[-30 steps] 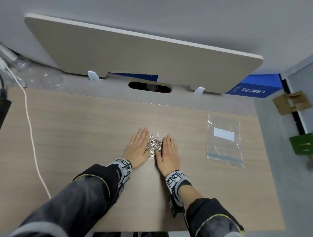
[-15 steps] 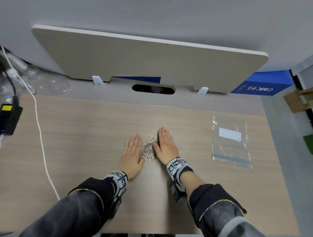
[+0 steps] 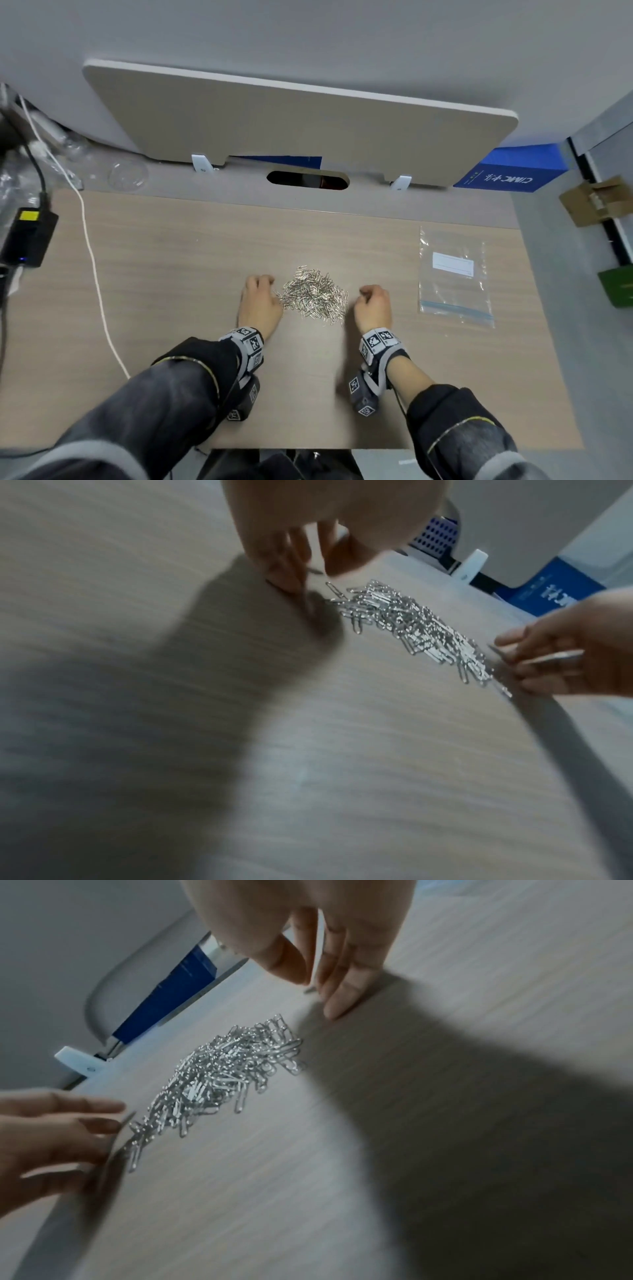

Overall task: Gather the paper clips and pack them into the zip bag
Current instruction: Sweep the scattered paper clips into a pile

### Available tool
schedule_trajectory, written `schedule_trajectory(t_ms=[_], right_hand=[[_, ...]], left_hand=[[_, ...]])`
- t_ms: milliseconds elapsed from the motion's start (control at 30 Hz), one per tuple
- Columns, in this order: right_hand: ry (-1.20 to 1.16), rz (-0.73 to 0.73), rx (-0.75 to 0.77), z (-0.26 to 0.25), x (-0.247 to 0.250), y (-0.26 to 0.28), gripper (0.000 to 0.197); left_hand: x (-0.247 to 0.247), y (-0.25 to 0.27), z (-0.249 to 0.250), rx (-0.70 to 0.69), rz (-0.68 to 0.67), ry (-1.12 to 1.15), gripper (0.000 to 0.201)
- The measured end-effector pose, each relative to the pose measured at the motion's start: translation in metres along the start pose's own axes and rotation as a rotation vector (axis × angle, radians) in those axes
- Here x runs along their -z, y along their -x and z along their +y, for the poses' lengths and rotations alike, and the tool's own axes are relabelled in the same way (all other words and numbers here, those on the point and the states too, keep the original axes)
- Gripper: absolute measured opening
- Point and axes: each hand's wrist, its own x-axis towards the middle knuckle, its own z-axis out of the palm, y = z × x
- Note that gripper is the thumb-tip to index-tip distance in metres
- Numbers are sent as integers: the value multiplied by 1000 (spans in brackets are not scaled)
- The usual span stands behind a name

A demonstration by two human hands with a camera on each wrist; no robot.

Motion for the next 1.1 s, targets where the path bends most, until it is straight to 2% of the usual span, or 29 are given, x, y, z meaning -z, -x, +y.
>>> schedule_trajectory(t_ms=[100, 167, 233, 333, 367, 433, 500, 600, 667, 767, 867, 900, 1033, 1100], right_hand=[[-109, -101, -57, -5, -15, 0, 20], [-131, -205, -48, -8, -23, -2, 26], [-163, -278, -53, -13, -17, -5, 31], [-214, -230, -107, -9, 4, -7, 34], [-187, -245, -123, -4, 10, -5, 35], [-20, -375, -104, 6, 16, 3, 38], [157, -516, -31, 11, 17, 11, 39], [203, -617, 65, 6, 9, 18, 43], [173, -626, 129, -3, 1, 20, 46], [69, -568, 178, -11, -9, 19, 50], [-22, -502, 119, -9, -7, 16, 49], [-6, -528, 112, -8, -5, 19, 48], [204, -785, 175, -7, -3, 31, 48], [236, -792, 204, -10, -10, 33, 48]], left_hand=[[-5, -1, 12, -19, -152, 73, 41], [-5, -1, 19, -43, -223, 121, 41], [1, -3, 20, -50, -216, 160, 39], [16, -3, 8, 9, -166, 90, 28], [20, -1, 4, 30, -195, 37, 27], [24, 4, -2, 13, -303, -71, 26], [22, 12, -1, -74, -432, -148, 27], [13, 21, 7, -234, -579, -212, 31], [7, 20, 12, -301, -571, -185, 33], [4, 14, 19, -324, -475, -81, 33], [12, 15, 19, -289, -409, -61, 29], [15, 17, 17, -277, -430, -103, 29], [18, 29, 11, -329, -604, -329, 26], [14, 30, 16, -342, -623, -307, 29]])
